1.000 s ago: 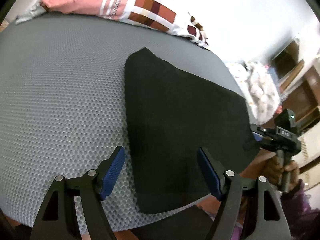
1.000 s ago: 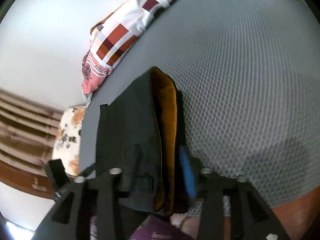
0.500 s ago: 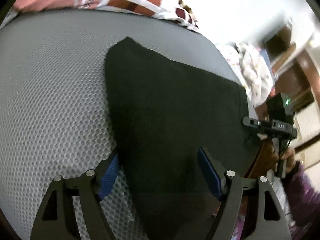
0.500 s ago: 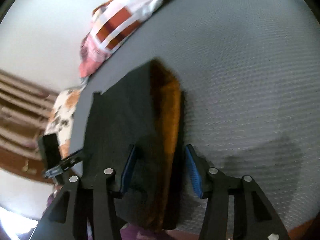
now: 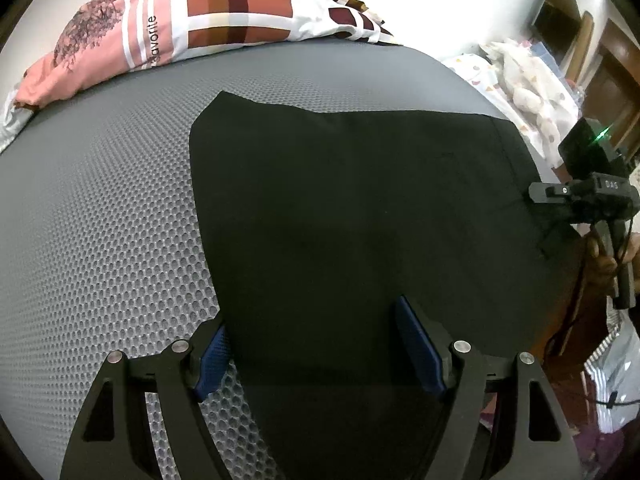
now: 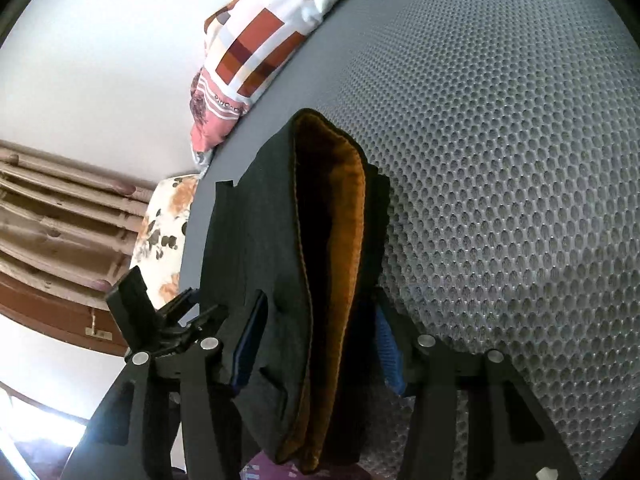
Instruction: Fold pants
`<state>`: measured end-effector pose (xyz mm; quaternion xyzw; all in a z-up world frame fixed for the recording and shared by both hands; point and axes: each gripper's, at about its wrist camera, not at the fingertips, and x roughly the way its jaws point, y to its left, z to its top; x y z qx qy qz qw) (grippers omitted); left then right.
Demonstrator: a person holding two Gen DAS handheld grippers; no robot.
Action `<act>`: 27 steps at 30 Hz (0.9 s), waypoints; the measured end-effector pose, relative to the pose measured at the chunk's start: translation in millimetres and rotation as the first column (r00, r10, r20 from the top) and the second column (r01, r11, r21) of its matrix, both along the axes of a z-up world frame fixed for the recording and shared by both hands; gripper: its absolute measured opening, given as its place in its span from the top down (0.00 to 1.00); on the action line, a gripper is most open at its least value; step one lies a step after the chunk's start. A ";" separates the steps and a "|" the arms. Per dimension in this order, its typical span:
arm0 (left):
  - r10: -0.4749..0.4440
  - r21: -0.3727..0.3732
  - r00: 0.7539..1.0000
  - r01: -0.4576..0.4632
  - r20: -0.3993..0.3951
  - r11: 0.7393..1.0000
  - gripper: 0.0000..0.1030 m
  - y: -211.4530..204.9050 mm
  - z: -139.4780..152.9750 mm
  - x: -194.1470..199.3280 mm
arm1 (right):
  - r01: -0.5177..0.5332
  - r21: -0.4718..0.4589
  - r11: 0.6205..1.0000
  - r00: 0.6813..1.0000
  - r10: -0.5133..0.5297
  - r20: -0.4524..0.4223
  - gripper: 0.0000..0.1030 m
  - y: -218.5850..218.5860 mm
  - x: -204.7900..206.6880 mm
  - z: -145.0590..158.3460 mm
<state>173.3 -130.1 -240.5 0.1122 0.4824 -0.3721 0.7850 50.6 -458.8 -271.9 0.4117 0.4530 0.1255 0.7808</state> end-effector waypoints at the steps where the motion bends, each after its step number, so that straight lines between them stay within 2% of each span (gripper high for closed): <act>1: 0.001 0.002 1.000 -0.001 0.001 1.000 0.26 -3.5 -0.2 1.5 | 0.003 -0.002 1.000 1.000 -0.003 0.000 0.53 0.8 2.7 0.3; 10: 0.009 0.028 1.000 -0.010 0.028 1.000 0.23 -9.6 -4.8 1.9 | 0.049 -0.007 0.999 0.999 -0.050 -0.015 0.53 9.5 8.5 2.2; 12: 0.010 0.029 0.999 -0.011 0.030 1.000 0.22 -9.4 -5.6 2.4 | 0.058 -0.013 0.998 0.998 -0.058 -0.008 0.49 11.3 8.1 3.4; 16: 0.016 0.037 0.999 -0.017 0.039 0.999 0.19 -9.6 -6.5 2.1 | 0.063 0.011 0.998 0.998 -0.063 -0.014 0.46 10.9 11.3 2.6; 19: 0.027 0.063 0.997 -0.031 0.067 0.997 0.13 -11.1 -6.7 0.4 | 0.048 0.003 0.999 0.999 -0.048 -0.007 0.45 12.2 17.1 3.3; 22: 0.027 0.088 0.994 -0.037 0.108 0.995 0.12 -13.6 -5.7 -3.6 | 0.024 -0.025 0.999 1.000 -0.024 0.013 0.46 14.5 18.5 4.4; 27: 0.025 0.111 0.988 -0.042 0.149 0.993 0.10 -15.7 -4.6 -7.5 | 0.043 -0.029 0.999 0.999 -0.042 0.031 0.47 14.0 15.0 2.2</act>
